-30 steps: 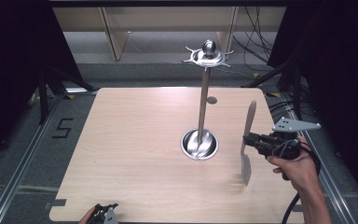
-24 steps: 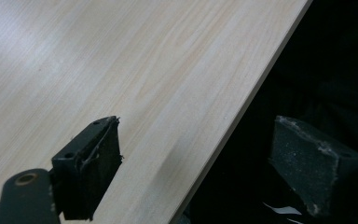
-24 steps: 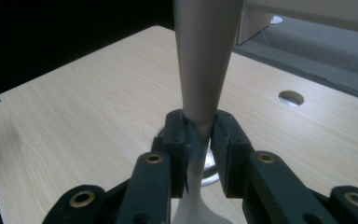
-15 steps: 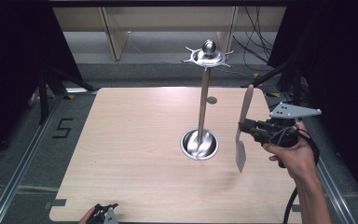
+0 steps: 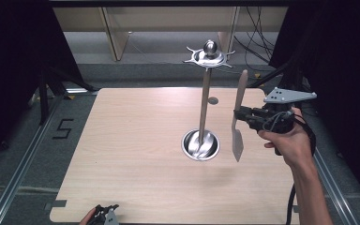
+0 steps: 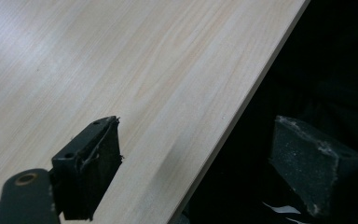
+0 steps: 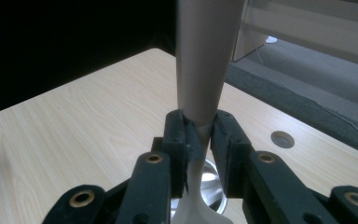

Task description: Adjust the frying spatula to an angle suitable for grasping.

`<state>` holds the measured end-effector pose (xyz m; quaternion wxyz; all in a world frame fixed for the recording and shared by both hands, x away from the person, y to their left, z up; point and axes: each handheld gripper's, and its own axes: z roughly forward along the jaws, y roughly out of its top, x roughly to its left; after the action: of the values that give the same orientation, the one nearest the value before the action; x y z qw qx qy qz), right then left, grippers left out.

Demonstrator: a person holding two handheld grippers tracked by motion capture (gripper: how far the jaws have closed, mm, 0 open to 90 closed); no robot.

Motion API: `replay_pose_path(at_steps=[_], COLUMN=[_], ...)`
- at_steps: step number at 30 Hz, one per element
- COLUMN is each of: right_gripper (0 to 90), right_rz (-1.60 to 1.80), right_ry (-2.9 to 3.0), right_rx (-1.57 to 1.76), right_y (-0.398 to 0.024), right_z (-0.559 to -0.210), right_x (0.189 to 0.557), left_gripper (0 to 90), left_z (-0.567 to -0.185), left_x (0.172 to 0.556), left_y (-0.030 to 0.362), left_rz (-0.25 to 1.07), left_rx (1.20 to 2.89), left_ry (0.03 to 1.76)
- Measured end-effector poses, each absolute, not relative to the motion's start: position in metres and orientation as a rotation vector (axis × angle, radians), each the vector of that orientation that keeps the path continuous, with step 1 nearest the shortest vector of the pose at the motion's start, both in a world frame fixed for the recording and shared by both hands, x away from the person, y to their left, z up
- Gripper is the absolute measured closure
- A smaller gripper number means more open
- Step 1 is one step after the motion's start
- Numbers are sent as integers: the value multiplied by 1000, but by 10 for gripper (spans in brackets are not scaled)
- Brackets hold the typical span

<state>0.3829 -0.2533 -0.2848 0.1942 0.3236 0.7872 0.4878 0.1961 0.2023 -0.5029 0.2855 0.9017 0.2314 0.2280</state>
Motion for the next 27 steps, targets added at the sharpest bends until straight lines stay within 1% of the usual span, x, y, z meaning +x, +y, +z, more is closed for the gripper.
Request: replay_pose_path(at_steps=[4, 5, 10, 13, 27], right_gripper=[770, 770, 770, 770, 770], right_rz=[1371, 1372, 1354, 1329, 1290], right_ry=[2184, 2201, 2217, 2219, 2237], right_rx=[920, 916, 893, 887, 904], right_y=[-249, -248, -242, -239, -232], right_z=[-281, -280, -274, -271, -271], right_x=[387, 388, 391, 393, 400], left_gripper=[154, 154, 154, 154, 154], left_z=[-503, -504, -504, -503, -503], left_x=[196, 196, 196, 195, 195], left_y=[202, 201, 202, 202, 201], left_rz=[606, 583, 584, 605, 619], left_rx=[2412, 2412, 2413, 2412, 2418], left_ry=[617, 611, 611, 611, 609])
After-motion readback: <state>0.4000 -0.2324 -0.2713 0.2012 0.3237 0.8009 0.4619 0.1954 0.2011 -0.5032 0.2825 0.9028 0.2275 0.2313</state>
